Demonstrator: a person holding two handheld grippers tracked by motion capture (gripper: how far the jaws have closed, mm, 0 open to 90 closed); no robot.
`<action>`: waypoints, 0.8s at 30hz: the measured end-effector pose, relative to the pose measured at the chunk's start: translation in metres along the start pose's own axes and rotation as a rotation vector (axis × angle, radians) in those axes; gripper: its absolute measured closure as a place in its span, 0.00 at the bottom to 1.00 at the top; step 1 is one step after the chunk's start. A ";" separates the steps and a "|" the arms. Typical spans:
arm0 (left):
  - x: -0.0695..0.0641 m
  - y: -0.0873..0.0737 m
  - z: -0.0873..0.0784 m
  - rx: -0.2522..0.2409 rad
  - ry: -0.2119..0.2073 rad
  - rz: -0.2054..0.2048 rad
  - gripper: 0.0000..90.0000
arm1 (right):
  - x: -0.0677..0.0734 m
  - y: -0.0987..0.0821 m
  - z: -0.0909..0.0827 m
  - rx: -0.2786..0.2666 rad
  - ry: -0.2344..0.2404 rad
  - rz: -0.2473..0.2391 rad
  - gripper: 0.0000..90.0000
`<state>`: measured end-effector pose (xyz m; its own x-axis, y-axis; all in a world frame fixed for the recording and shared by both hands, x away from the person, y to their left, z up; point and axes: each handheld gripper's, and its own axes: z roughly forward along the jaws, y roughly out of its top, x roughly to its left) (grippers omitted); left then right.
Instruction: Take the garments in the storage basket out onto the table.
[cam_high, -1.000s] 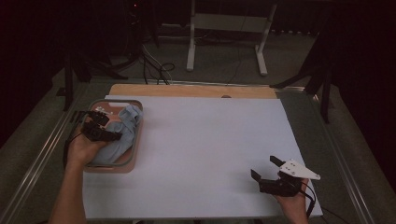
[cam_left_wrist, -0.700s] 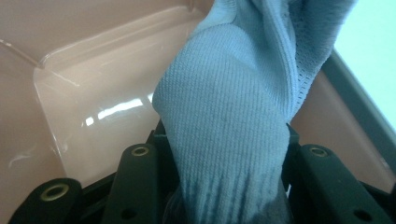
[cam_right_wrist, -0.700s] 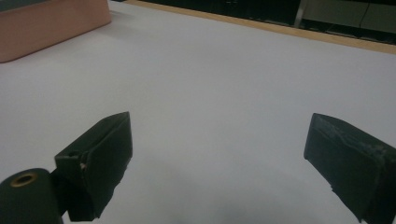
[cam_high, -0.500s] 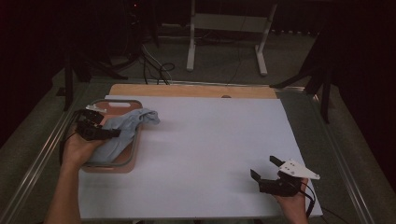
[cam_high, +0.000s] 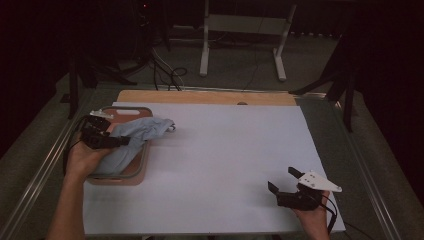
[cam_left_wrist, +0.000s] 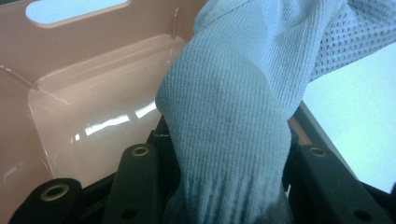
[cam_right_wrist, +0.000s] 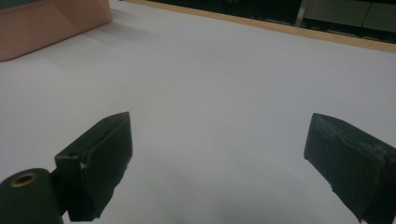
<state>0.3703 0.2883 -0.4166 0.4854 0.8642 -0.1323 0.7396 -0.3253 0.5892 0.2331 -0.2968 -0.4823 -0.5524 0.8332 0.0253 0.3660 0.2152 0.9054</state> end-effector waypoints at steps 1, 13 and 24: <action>0.000 0.000 0.000 -0.002 0.000 -0.001 0.66 | 0.000 0.000 0.000 0.000 -0.001 -0.001 0.08; -0.005 0.008 -0.010 -0.042 -0.010 -0.007 0.66 | 0.000 0.000 0.000 0.001 -0.003 0.001 0.08; -0.014 0.016 -0.014 -0.061 -0.014 0.008 0.66 | -0.001 0.000 -0.001 -0.001 -0.003 0.001 0.08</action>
<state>0.3690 0.2767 -0.3940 0.4984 0.8558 -0.1383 0.7061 -0.3083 0.6375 0.2330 -0.2978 -0.4819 -0.5496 0.8350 0.0244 0.3657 0.2143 0.9057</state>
